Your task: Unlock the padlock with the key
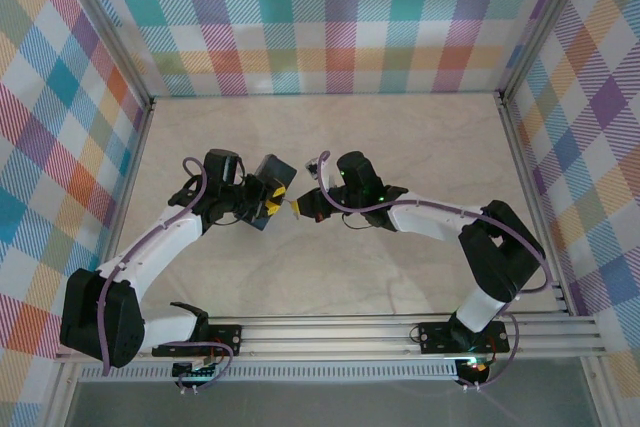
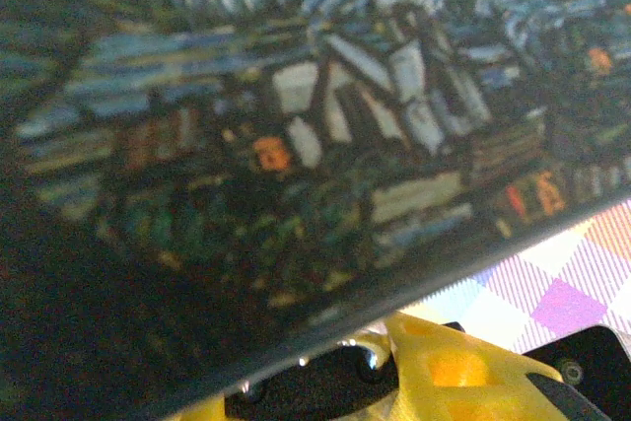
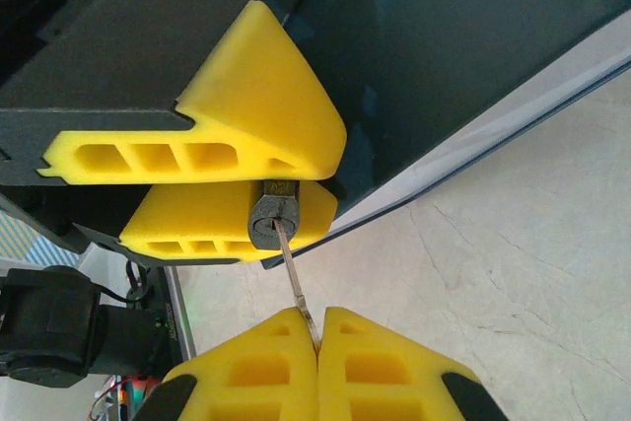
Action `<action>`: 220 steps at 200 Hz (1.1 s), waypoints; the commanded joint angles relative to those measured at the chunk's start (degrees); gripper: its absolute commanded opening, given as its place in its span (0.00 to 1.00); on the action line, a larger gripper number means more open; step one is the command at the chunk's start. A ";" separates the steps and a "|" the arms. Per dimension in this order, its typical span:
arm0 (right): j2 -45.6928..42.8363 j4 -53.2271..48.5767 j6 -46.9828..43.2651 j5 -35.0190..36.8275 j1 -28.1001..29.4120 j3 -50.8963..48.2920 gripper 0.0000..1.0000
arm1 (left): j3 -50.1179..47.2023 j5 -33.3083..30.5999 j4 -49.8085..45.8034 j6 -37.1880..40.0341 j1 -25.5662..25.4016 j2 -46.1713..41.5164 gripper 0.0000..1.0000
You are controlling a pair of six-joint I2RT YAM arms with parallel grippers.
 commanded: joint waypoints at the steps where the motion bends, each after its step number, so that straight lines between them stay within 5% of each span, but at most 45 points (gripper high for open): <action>1: 0.60 1.36 -0.19 -0.37 0.48 1.62 0.00 | 0.10 1.63 1.89 0.98 0.50 -2.32 0.01; 220: 1.95 3.10 4.45 -3.38 2.20 5.36 0.00 | 1.86 -2.62 -4.47 5.71 -0.72 -2.53 0.00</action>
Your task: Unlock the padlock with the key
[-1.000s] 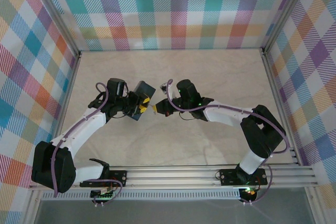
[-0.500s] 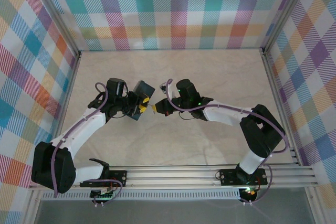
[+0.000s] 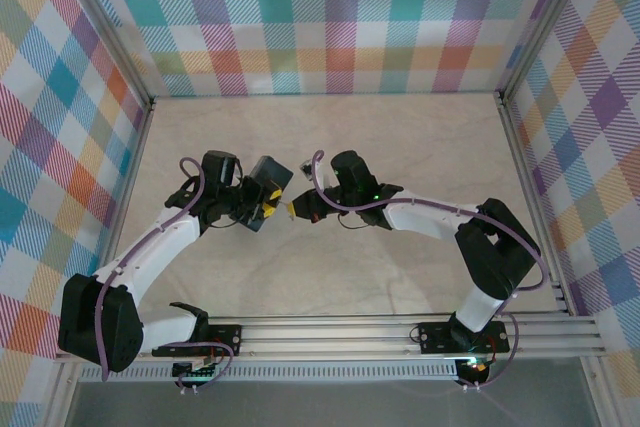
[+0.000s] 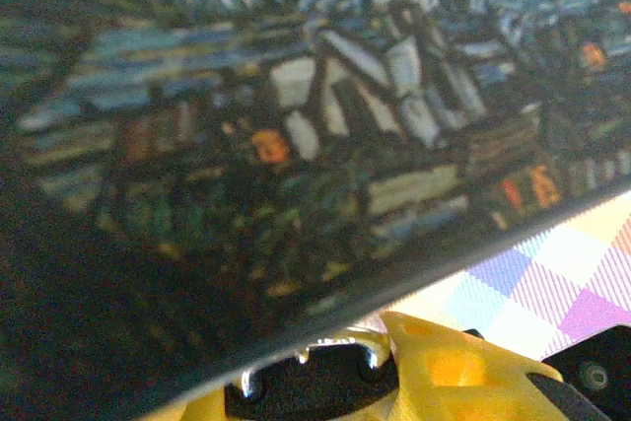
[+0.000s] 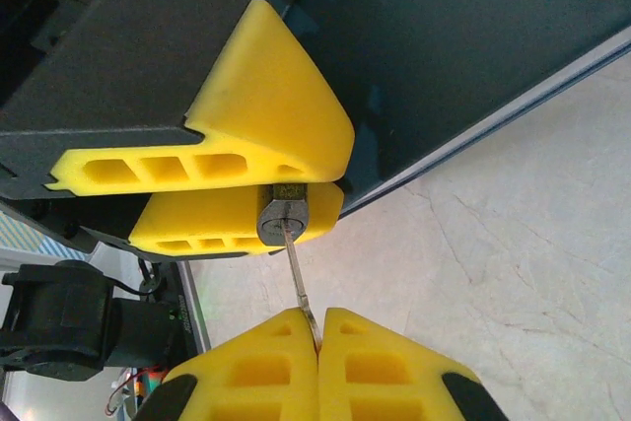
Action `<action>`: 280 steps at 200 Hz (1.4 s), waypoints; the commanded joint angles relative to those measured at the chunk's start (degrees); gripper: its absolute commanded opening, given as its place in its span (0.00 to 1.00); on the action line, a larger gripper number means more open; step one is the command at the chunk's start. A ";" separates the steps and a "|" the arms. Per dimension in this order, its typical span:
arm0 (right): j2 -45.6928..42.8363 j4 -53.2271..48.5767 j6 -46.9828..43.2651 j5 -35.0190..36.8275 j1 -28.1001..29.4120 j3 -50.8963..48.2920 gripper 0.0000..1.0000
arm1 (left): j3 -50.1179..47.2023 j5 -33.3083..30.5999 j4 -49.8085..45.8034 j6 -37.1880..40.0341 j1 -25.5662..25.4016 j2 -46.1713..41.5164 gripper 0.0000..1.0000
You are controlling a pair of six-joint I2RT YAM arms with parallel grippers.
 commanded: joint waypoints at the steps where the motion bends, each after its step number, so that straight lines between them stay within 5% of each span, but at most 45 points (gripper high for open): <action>1: 0.80 5.78 3.04 -2.72 0.89 2.92 0.00 | 1.80 -0.59 -1.01 2.47 -0.57 -1.32 0.00; 91: 5.16 17.66 19.90 -8.51 1.14 4.38 0.00 | 1.85 -4.06 -2.41 4.85 -0.63 -1.57 0.00; 191: 5.49 21.14 24.21 -13.88 -0.69 6.31 0.00 | 5.62 -0.30 -5.68 12.91 0.09 1.53 0.00; 258: 0.27 1.99 3.21 -0.84 3.22 8.43 0.00 | 5.54 2.91 -4.19 9.63 0.04 3.82 0.00; 280: 0.06 3.08 2.08 -1.75 3.35 7.81 0.00 | 4.58 4.46 -1.55 7.31 0.04 4.20 0.00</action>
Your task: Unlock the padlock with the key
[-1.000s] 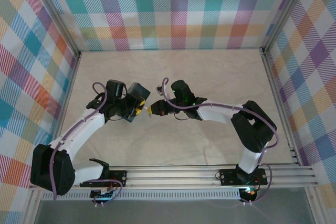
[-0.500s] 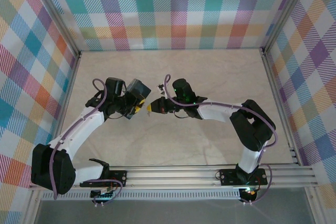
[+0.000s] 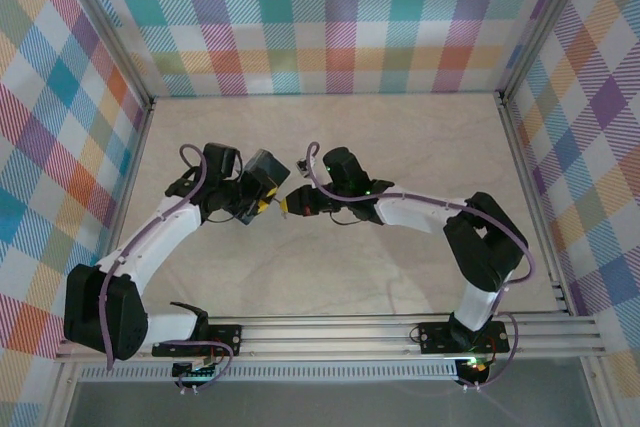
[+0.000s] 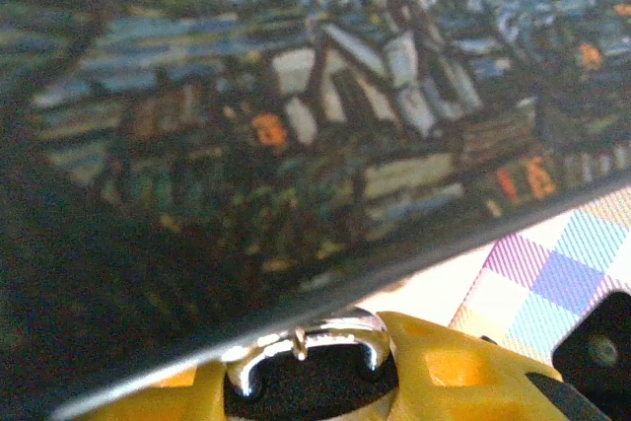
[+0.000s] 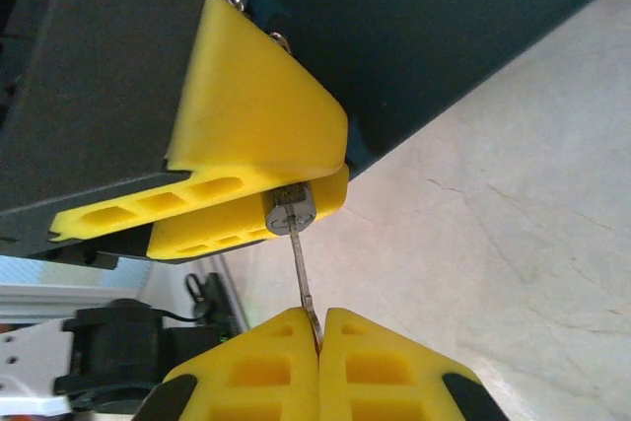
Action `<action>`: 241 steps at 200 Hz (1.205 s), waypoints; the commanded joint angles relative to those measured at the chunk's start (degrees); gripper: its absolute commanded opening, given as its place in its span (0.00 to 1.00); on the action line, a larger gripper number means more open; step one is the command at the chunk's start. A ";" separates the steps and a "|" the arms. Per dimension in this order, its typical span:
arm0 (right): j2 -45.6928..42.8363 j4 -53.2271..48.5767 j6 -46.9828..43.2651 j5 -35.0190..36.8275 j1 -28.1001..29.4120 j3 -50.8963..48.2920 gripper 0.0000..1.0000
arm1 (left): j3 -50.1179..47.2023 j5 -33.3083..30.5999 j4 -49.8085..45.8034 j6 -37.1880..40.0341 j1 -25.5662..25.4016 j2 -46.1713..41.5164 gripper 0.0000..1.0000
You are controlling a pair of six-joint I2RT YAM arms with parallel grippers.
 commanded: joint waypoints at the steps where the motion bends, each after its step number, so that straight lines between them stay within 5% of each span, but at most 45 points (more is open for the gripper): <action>1: -3.43 4.45 -7.10 -1.46 2.53 3.57 0.00 | -0.65 7.58 4.53 -2.18 -0.85 0.48 0.00; 30: -3.10 10.05 -5.52 -4.18 2.67 2.75 0.00 | -0.70 8.36 5.60 -3.42 -0.90 0.70 0.00; 87: -4.79 4.26 -11.35 -0.05 4.47 5.00 0.00 | -0.93 9.98 6.73 -6.04 -0.27 0.83 0.00; 144: -7.60 -0.54 -10.27 -1.32 2.26 -0.55 0.00 | 3.54 10.62 -0.43 0.67 5.33 0.87 0.00; 241: -9.22 -0.18 -10.66 -3.93 1.99 -5.06 0.00 | 4.55 10.11 -1.63 1.13 5.65 2.50 0.00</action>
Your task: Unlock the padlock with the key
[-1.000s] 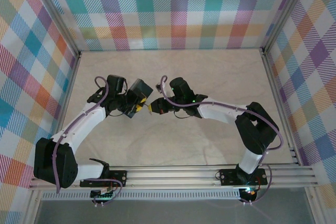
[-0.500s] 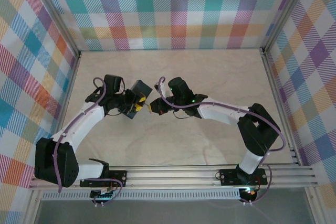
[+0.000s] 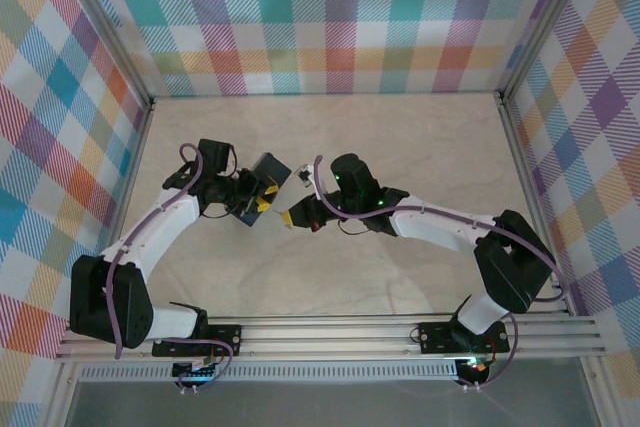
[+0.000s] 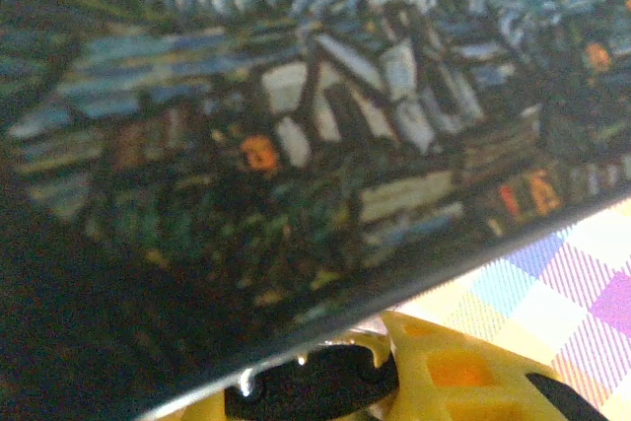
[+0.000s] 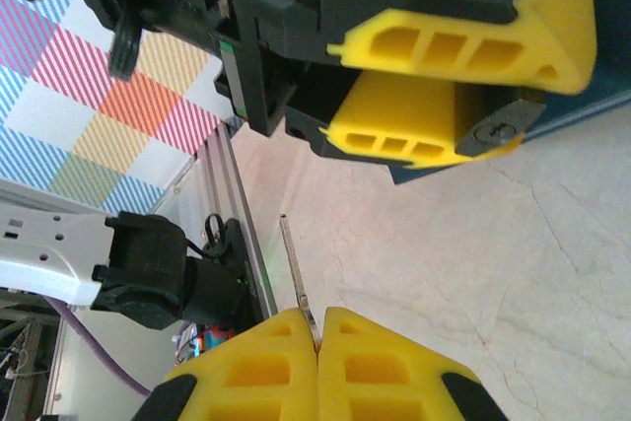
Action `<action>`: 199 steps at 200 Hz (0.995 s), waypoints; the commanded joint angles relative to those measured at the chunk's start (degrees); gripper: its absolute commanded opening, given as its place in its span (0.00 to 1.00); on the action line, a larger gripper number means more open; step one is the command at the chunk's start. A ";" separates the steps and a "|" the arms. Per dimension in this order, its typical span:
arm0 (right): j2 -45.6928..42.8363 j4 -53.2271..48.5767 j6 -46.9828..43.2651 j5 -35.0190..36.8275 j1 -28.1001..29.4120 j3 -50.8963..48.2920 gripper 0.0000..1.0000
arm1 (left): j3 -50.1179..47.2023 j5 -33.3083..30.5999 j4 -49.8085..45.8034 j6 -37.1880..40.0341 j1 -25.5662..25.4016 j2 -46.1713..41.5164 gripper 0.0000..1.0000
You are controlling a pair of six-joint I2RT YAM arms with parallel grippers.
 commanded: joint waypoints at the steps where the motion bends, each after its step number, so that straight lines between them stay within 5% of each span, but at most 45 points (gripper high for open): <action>1: 0.14 1.04 -0.65 -0.65 0.17 0.13 0.00 | 2.53 1.01 0.77 1.28 1.11 -0.34 0.00; 199: 8.27 8.56 1.74 1.16 -2.88 2.62 0.00 | 1.51 1.62 1.38 0.24 1.11 -1.39 0.00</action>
